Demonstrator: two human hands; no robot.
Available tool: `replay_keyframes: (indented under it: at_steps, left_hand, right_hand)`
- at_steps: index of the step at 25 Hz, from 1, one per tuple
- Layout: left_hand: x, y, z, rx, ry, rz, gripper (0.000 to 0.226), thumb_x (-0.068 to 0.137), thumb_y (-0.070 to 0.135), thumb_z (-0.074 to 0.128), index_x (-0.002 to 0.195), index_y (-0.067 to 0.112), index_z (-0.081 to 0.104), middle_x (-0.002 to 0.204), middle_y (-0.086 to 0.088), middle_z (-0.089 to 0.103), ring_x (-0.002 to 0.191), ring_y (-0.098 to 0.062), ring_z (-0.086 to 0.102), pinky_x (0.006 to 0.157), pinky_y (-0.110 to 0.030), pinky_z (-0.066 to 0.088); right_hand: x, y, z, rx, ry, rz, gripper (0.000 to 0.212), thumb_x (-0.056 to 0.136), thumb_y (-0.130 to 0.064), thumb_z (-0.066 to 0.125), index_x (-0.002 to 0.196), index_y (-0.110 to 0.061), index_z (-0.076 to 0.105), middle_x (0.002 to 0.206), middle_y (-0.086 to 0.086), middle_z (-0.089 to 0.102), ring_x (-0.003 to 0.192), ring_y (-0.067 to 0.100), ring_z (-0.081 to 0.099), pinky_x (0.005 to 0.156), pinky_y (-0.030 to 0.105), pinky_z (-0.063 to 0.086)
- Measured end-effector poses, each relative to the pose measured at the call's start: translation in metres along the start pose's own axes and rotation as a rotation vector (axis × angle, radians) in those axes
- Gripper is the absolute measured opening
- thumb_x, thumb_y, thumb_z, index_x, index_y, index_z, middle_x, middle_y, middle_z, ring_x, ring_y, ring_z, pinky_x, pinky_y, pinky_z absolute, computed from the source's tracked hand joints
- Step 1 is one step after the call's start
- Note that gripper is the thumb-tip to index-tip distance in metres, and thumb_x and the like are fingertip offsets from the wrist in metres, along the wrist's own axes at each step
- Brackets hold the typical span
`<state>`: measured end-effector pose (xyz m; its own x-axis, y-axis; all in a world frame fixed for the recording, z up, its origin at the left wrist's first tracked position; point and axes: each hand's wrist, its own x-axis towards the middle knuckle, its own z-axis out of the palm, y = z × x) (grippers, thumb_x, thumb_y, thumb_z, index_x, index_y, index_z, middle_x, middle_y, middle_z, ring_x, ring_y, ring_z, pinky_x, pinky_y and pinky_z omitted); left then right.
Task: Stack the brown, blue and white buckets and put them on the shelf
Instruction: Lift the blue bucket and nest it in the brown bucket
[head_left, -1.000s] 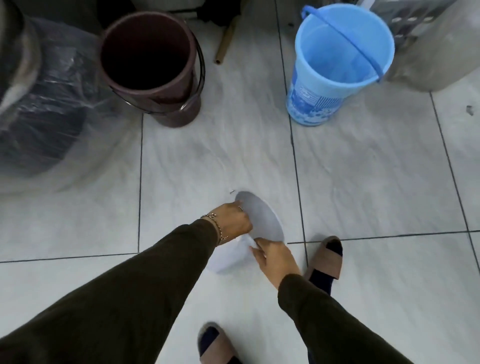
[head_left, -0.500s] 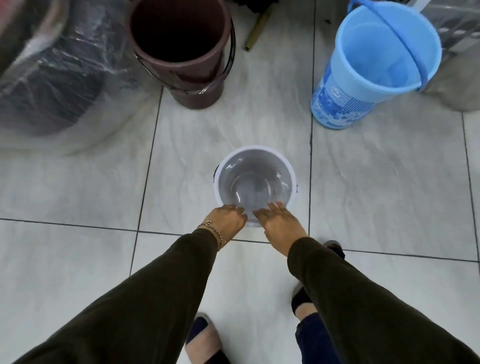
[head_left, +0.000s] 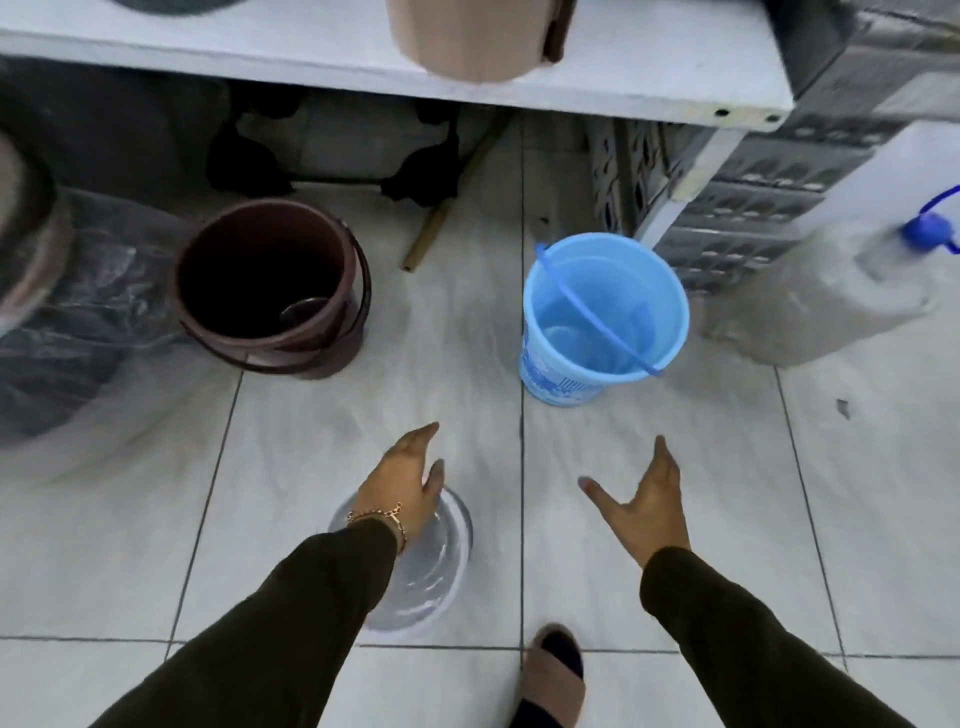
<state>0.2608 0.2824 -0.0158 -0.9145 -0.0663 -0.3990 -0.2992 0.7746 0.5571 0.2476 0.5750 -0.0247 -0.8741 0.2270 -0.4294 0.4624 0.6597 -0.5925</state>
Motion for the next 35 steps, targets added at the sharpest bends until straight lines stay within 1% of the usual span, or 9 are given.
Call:
replay_keyframes:
  at_steps: [4,7,10,13,16,18,23,30,35]
  left_hand:
    - [0.104,0.093,0.041,-0.543,-0.011,-0.253,0.056,0.098,0.032,0.050,0.149,0.014,0.034,0.151,-0.007,0.044,0.136,-0.027,0.046,0.113,-0.032,0.034]
    - [0.170,0.139,0.070,-0.840,-0.054,-0.409,0.056,0.095,0.028,0.057,0.144,0.011,0.037,0.143,-0.016,0.053,0.128,-0.036,0.053,0.112,-0.043,0.041]
    - [0.197,0.157,0.084,-0.934,0.006,-0.491,0.049,0.088,0.009,0.062,0.129,0.016,0.036,0.126,-0.021,0.060,0.109,-0.044,0.063,0.089,-0.057,0.055]
    - [0.190,0.164,0.073,-1.036,0.062,-0.585,0.047,0.085,-0.004,0.054,0.116,0.024,0.032,0.126,-0.018,0.054,0.106,-0.044,0.063,0.074,-0.051,0.061]
    - [0.156,0.153,0.038,-1.147,0.112,-0.651,0.049,0.085,-0.006,0.054,0.113,0.028,0.033,0.120,-0.015,0.055,0.103,-0.043,0.065,0.062,-0.042,0.062]
    - [0.129,0.138,0.007,-1.192,0.150,-0.658,0.052,0.084,-0.005,0.059,0.115,0.029,0.034,0.106,-0.009,0.059,0.098,-0.041,0.067,0.053,-0.037,0.061]
    - [0.072,0.075,-0.093,-1.234,0.255,-0.623,0.051,0.088,-0.005,0.059,0.115,0.032,0.037,0.093,-0.002,0.065,0.072,-0.026,0.074,0.045,-0.028,0.058]
    - [0.018,-0.011,-0.247,-1.305,0.341,-0.611,0.049,0.089,-0.004,0.058,0.121,0.028,0.039,0.104,-0.010,0.068,0.064,-0.027,0.075,0.052,-0.034,0.061]
    - [-0.003,-0.049,-0.318,-1.381,0.330,-0.581,0.047,0.090,-0.005,0.056,0.123,0.025,0.040,0.103,-0.012,0.070,0.065,-0.032,0.076,0.055,-0.036,0.062]
  right_hand:
    - [0.100,-0.024,-0.039,0.182,0.076,0.034,0.118,0.072,-0.049,0.081,0.157,-0.025,0.003,0.165,0.003,0.010,0.150,0.022,0.021,0.119,0.035,0.024]
    - [0.161,-0.023,-0.045,0.203,-0.005,-0.057,0.095,0.079,-0.028,0.080,0.154,-0.026,0.022,0.157,0.009,0.026,0.141,0.022,0.036,0.116,0.040,0.036]
    - [0.187,-0.010,-0.043,0.221,-0.068,-0.055,0.043,0.088,-0.008,0.071,0.130,-0.013,0.060,0.137,0.014,0.053,0.121,0.032,0.060,0.105,0.040,0.049]
    - [0.179,-0.011,-0.052,0.398,-0.076,-0.002,0.033,0.092,-0.005,0.064,0.118,-0.026,0.064,0.122,0.007,0.064,0.095,0.027,0.074,0.087,0.041,0.060]
    - [0.152,-0.037,-0.064,0.393,-0.044,-0.082,0.052,0.089,-0.028,0.071,0.129,-0.050,0.046,0.114,-0.009,0.066,0.086,0.011,0.075,0.078,0.031,0.059]
    - [0.132,-0.061,-0.062,0.409,-0.033,-0.073,0.065,0.085,-0.040,0.072,0.140,-0.044,0.037,0.110,-0.007,0.069,0.094,0.009,0.072,0.083,0.034,0.058]
    - [0.079,-0.152,-0.032,0.674,-0.173,-0.025,0.011,0.088,-0.018,0.072,0.099,-0.019,0.074,0.094,0.008,0.078,0.093,0.024,0.075,0.080,0.039,0.063]
    - [0.006,-0.314,0.022,0.774,-0.251,-0.086,0.007,0.083,-0.011,0.075,0.084,-0.015,0.081,0.084,0.010,0.079,0.077,0.019,0.075,0.068,0.034,0.063]
    - [-0.031,-0.391,0.044,0.735,-0.198,-0.214,0.014,0.074,-0.026,0.080,0.084,-0.016,0.081,0.082,0.009,0.079,0.073,0.018,0.074,0.060,0.033,0.062]
